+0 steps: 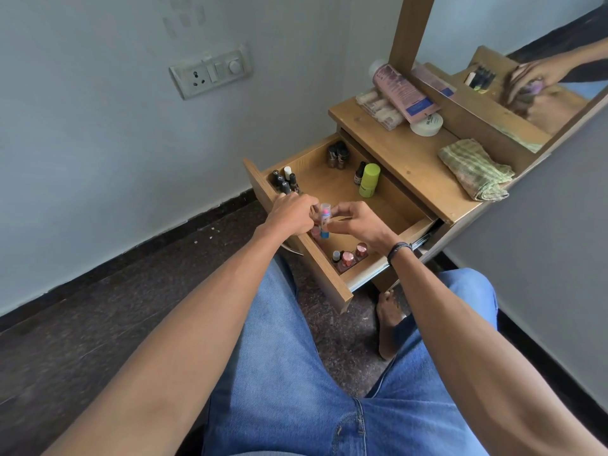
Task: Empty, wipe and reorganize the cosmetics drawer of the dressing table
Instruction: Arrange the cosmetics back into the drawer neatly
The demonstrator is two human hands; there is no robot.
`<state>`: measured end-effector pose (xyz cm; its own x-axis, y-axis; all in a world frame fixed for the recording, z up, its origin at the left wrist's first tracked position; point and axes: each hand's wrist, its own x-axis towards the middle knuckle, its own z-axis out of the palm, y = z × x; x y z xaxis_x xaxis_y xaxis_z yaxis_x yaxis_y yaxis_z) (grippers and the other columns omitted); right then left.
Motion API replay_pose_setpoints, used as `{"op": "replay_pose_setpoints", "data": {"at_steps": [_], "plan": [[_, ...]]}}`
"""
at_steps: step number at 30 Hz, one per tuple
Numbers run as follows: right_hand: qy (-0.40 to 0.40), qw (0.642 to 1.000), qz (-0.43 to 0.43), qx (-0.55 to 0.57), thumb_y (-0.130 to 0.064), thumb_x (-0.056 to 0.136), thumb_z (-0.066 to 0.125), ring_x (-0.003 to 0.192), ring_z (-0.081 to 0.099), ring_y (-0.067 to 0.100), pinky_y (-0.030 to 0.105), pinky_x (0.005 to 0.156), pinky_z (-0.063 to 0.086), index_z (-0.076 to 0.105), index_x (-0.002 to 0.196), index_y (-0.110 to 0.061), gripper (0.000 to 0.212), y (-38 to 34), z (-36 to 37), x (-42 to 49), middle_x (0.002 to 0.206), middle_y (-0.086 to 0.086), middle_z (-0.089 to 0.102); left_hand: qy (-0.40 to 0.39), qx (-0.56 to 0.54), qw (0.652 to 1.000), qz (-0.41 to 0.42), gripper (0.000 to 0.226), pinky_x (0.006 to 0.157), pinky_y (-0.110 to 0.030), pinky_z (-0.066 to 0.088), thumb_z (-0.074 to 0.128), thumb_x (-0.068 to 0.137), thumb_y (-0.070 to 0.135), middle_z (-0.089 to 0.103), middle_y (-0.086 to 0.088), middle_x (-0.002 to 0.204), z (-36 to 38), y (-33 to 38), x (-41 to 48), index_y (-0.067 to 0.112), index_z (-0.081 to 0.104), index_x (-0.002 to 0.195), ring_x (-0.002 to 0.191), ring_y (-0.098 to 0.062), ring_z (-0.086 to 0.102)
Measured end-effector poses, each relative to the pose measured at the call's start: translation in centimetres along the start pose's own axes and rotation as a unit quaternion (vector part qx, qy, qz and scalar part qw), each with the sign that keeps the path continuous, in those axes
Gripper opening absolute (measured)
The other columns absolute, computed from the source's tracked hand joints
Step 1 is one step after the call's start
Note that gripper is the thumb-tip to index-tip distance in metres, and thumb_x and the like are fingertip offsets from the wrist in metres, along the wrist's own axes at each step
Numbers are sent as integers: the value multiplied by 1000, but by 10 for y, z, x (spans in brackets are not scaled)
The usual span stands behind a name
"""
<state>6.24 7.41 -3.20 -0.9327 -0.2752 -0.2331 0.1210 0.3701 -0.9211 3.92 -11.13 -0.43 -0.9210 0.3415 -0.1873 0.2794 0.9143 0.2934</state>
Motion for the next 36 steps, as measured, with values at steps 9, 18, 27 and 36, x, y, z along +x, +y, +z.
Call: {"op": "replay_pose_setpoints", "data": {"at_steps": [9, 18, 27, 36], "plan": [[-25, 999, -7, 28, -6, 86, 78, 84, 66, 7, 18, 76, 53, 72, 99, 0, 15, 3, 0, -1, 97, 5, 74, -60, -22, 998, 22, 29, 101, -45, 41, 56, 86, 10, 66, -1, 103, -11, -6, -6, 38, 52, 92, 110, -30, 55], [-35, 999, -6, 34, -3, 86, 76, 89, 65, 21, 35, 83, 54, 71, 99, 0, 14, 5, -4, 1, 104, 18, 72, -95, -68, 993, 4, 32, 93, -43, 52, 57, 91, 14, 66, -3, 111, -22, -5, -10, 26, 64, 119, 104, -23, 60], [-75, 996, 16, -33, 1, 77, 82, 86, 63, 23, 45, 83, 53, 73, 97, 2, 22, 8, -3, 4, 106, 21, 70, -134, -50, 990, -5, 35, 97, -41, 50, 64, 83, 28, 68, 2, 111, -23, -4, -9, 33, 66, 117, 106, -20, 61], [-98, 993, 30, -61, 6, 69, 84, 86, 71, 27, 40, 79, 58, 74, 89, -10, 28, 6, 0, 6, 102, 9, 73, -126, -25, 992, 19, 42, 102, -41, 40, 72, 83, 44, 67, 2, 116, -17, -8, -1, 30, 65, 122, 110, -20, 56]]}}
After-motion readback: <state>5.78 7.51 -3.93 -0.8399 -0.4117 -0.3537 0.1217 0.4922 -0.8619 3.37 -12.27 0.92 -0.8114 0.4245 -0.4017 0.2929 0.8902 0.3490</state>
